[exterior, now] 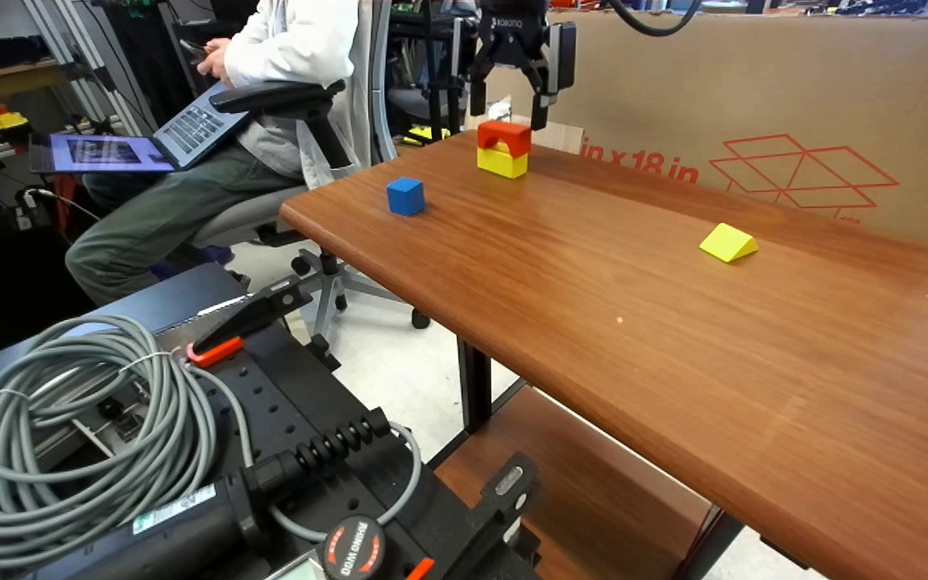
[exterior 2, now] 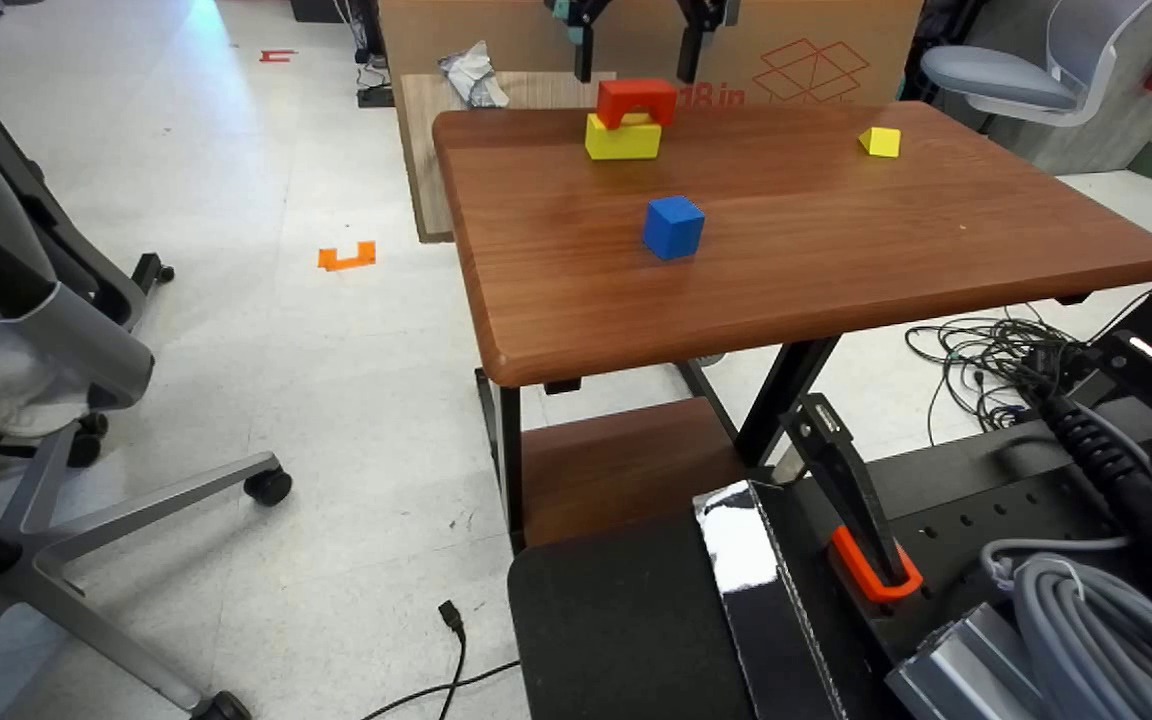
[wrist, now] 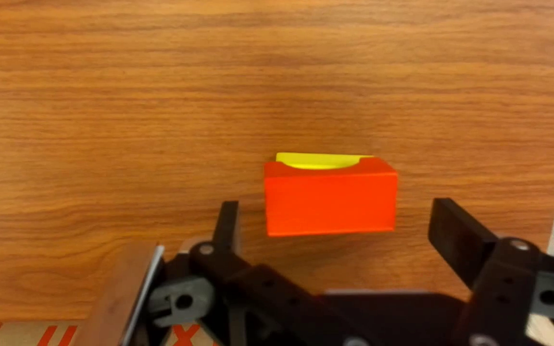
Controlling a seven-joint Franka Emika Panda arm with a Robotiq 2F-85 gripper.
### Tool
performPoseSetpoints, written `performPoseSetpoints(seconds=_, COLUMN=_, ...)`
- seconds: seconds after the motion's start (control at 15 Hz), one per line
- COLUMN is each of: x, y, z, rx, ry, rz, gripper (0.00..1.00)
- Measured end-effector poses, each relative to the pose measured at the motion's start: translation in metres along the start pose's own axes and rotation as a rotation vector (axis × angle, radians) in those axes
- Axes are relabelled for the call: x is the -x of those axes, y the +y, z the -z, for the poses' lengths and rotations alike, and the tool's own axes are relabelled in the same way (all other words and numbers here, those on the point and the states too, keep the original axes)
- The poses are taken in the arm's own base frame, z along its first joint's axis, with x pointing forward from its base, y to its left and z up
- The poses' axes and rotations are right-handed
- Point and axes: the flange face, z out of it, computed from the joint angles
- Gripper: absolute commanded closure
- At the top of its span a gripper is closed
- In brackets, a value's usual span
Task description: Put the red block on the yellow block
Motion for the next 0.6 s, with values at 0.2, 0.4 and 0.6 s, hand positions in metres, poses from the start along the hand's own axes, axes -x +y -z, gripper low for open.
performPoseSetpoints(seconds=0.2, x=0.002, y=0.007, z=0.019, rx=-0.001, ry=0.008, rz=-0.045, gripper=0.00)
performPoseSetpoints(seconds=0.4, x=0.017, y=0.022, z=0.046, rx=0.008, ry=-0.019, rz=-0.076, gripper=0.00)
performPoseSetpoints(seconds=0.6, x=0.037, y=0.039, z=0.057, rx=0.022, ry=-0.050, rz=-0.097, gripper=0.00)
